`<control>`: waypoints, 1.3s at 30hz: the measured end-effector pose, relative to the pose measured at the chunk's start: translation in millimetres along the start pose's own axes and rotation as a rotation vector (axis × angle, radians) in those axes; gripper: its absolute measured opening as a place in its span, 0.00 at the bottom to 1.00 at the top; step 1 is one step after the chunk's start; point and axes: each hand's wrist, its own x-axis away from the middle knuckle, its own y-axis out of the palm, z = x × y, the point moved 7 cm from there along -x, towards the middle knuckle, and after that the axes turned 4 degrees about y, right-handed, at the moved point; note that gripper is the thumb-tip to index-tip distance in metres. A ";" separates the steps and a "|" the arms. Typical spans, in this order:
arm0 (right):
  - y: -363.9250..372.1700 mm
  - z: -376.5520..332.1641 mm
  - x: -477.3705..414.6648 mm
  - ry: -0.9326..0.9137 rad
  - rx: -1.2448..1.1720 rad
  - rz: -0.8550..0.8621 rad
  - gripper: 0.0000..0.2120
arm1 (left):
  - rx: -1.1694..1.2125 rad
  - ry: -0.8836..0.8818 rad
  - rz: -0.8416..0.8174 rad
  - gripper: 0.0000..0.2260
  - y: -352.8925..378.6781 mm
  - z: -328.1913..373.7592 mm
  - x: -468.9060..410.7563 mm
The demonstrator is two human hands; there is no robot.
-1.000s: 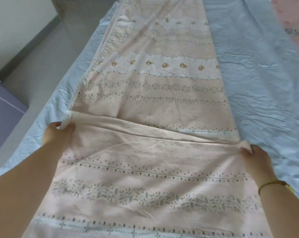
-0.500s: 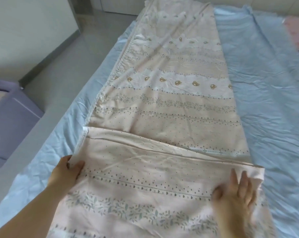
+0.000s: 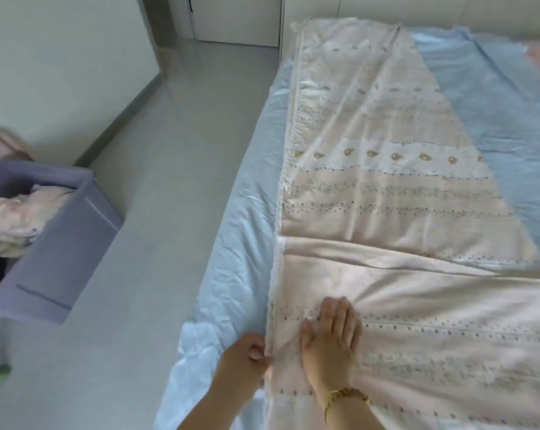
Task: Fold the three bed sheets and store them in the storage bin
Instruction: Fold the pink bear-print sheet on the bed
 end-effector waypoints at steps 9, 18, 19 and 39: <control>-0.9 -1.2 5.8 0.186 0.196 -0.014 0.42 | -0.358 0.330 -0.152 0.13 -71.3 -21.7 -6.9; 1.9 5.5 -3.5 0.223 0.041 0.212 0.28 | -0.743 0.661 -0.155 0.18 -96.7 66.0 -73.1; 2.1 7.3 -3.0 0.229 0.035 0.260 0.28 | -0.746 0.686 -0.156 0.17 -97.2 77.7 -84.4; -46.7 30.8 -47.2 0.723 -0.279 0.575 0.12 | -1.197 1.091 -0.269 0.26 51.5 304.6 -281.2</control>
